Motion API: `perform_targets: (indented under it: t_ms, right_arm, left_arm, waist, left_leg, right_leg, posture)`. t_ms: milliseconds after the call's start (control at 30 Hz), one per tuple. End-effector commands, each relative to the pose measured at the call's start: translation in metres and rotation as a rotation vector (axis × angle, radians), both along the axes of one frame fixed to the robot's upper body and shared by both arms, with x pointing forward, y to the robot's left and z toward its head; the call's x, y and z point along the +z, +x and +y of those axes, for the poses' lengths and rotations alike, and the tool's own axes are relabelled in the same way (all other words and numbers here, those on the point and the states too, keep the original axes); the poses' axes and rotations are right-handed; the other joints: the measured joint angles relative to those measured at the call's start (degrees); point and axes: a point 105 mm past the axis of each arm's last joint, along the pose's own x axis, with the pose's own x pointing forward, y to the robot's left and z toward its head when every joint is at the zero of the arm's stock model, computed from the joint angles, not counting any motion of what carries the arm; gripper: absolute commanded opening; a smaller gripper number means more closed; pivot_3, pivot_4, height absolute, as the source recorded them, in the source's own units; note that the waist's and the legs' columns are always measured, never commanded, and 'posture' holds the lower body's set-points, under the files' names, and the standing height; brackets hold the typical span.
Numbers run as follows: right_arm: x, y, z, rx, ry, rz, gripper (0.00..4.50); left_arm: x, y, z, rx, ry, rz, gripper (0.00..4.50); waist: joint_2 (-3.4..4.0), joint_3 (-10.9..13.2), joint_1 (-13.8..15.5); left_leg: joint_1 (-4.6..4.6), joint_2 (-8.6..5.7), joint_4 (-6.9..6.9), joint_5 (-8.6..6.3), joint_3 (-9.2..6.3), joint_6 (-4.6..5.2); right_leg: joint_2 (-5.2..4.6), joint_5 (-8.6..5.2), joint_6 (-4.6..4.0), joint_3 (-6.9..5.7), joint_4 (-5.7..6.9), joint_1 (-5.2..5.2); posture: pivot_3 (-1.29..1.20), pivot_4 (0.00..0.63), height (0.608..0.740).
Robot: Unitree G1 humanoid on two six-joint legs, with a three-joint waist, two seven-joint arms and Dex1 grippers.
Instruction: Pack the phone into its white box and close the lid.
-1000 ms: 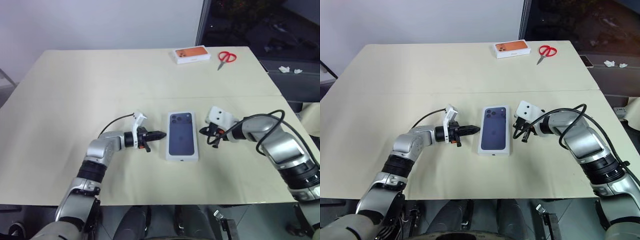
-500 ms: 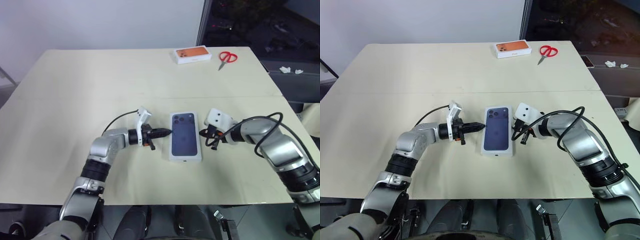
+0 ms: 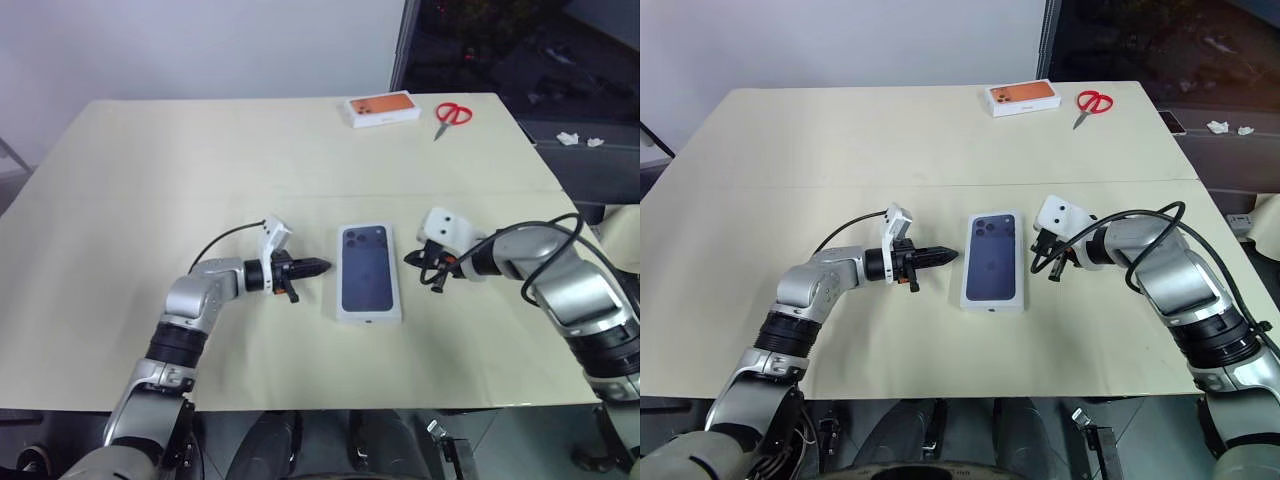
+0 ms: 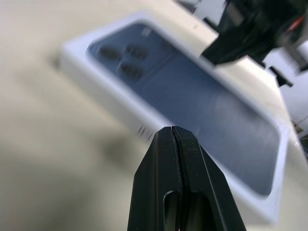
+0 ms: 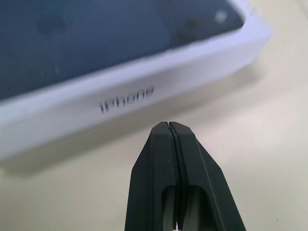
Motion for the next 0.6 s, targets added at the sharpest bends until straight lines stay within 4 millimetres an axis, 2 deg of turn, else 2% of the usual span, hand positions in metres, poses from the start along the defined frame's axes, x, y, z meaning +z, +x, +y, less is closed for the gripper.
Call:
perform_targets:
  t_ms: [33,167,333,600]
  right_arm:
    - [0.01,-0.002,0.011,0.037,0.011,-0.044,0.03]
    - [0.006,-0.003,0.015,0.045,0.011,-0.04,0.03]
    - [0.011,-0.006,0.021,0.054,0.037,-0.038,0.03]
    - [0.008,-0.008,0.017,0.05,0.017,-0.031,0.03]
  left_arm:
    - [-0.003,-0.002,-0.005,-0.024,0.016,-0.02,0.0]
    - [-0.01,-0.005,-0.02,-0.058,0.018,-0.017,0.0]
    - [-0.007,-0.004,-0.031,-0.077,-0.001,-0.024,0.0]
    - [0.017,-0.001,-0.03,-0.067,-0.065,-0.056,0.0]
  waist:
    - [0.0,0.0,0.07]
    - [0.0,0.0,0.02]
    - [0.0,0.0,-0.02]
    - [0.0,0.0,-0.02]
  left_leg:
    - [0.0,-0.01,0.0,0.0,0.0,0.0]
    - [0.0,-0.03,0.01,0.0,0.0,0.0]
    - [0.0,-0.02,0.0,0.0,0.0,0.0]
    - [0.0,-0.02,0.01,0.0,0.0,0.0]
  right_leg:
    - [-0.01,0.0,0.0,0.0,0.0,0.0]
    - [-0.03,0.0,0.0,0.0,0.0,0.01]
    - [-0.02,0.0,0.0,0.0,0.01,0.0]
    - [-0.02,0.0,0.0,0.0,0.01,0.0]
  posture:
    - [0.0,0.15,0.74]
    - [0.0,0.15,0.74]
    - [0.0,0.15,0.74]
    - [0.0,0.15,0.74]
